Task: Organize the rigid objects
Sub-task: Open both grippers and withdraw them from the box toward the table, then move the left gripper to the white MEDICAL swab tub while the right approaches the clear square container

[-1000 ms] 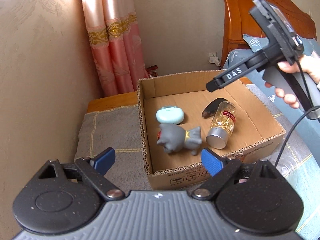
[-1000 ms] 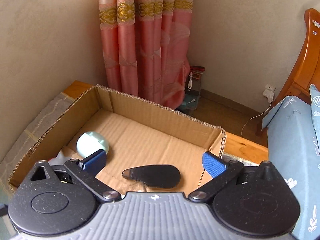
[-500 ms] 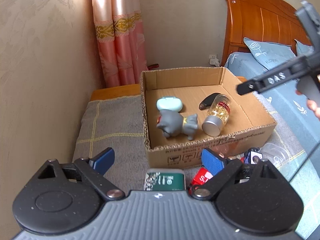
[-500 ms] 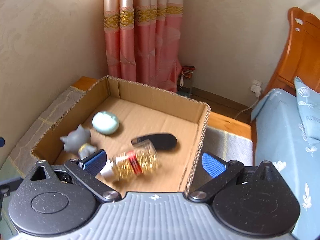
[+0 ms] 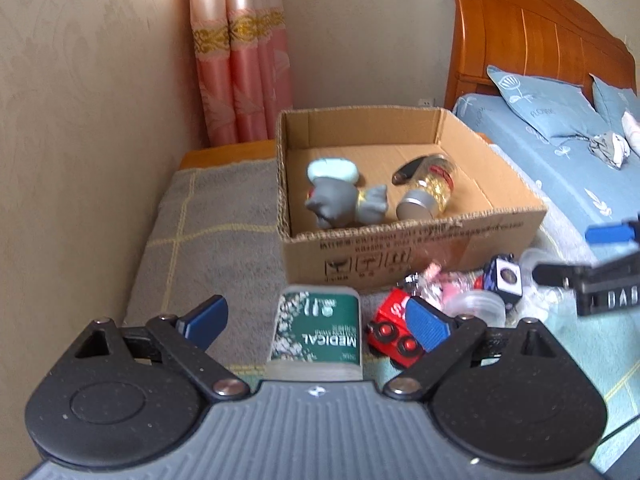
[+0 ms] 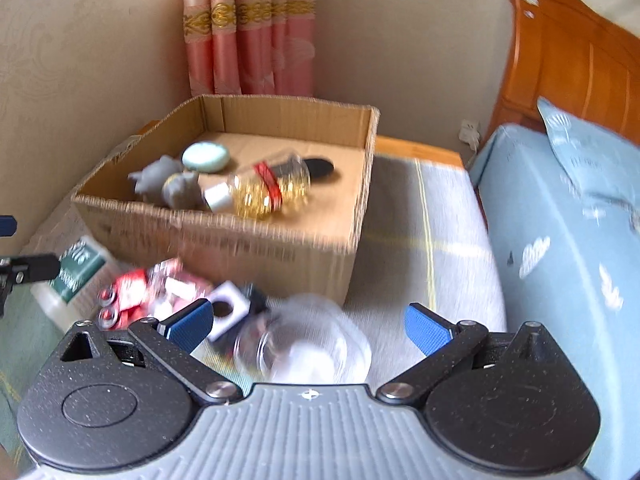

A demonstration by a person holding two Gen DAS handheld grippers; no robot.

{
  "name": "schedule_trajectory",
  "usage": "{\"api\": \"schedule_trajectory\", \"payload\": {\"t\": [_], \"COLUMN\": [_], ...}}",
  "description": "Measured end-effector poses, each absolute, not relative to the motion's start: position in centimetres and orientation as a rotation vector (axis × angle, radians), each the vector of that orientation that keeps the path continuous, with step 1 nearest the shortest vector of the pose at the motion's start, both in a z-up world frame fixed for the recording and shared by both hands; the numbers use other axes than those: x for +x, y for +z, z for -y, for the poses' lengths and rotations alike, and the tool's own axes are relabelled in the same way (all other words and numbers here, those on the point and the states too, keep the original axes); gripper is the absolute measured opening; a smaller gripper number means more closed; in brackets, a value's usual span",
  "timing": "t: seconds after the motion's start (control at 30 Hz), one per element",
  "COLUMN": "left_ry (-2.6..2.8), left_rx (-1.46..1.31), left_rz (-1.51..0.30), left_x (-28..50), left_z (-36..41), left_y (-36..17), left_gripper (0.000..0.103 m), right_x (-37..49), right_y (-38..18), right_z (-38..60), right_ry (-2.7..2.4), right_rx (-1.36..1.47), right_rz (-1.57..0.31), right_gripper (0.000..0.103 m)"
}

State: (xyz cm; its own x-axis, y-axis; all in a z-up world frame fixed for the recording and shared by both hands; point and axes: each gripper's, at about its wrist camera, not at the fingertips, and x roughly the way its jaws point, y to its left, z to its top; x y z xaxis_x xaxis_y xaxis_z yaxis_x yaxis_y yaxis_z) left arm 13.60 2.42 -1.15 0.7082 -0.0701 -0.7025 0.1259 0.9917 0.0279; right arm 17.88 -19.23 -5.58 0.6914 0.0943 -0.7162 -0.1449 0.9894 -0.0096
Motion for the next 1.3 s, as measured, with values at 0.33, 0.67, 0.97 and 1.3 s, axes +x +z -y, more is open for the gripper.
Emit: {"api": "schedule_trajectory", "payload": {"t": [0.33,0.67,0.97,1.3], "left_ry": [-0.128,-0.121,-0.064,0.152], "left_rx": [0.095,0.094,0.068,0.041], "left_rz": [-0.817,-0.882,-0.922,-0.919], "left_x": [13.0,13.4,12.9,13.4], "left_z": [-2.9,-3.5,-5.7,-9.1], "left_y": [-3.4,-5.7,-7.0,-6.9], "left_gripper": [0.095,0.095,0.095,0.097], "right_x": [16.0,16.7,16.0,16.0], "right_y": [-10.3,-11.9,-12.2,-12.2], "right_z": [18.8,19.4,20.0,20.0], "right_ry": [0.088,0.004,-0.011,-0.007], "right_rx": [0.006,-0.034,-0.022,-0.024], "right_rz": [-0.839,-0.815,-0.796,-0.795], "right_gripper": [0.103,0.103,0.103,0.103]}}
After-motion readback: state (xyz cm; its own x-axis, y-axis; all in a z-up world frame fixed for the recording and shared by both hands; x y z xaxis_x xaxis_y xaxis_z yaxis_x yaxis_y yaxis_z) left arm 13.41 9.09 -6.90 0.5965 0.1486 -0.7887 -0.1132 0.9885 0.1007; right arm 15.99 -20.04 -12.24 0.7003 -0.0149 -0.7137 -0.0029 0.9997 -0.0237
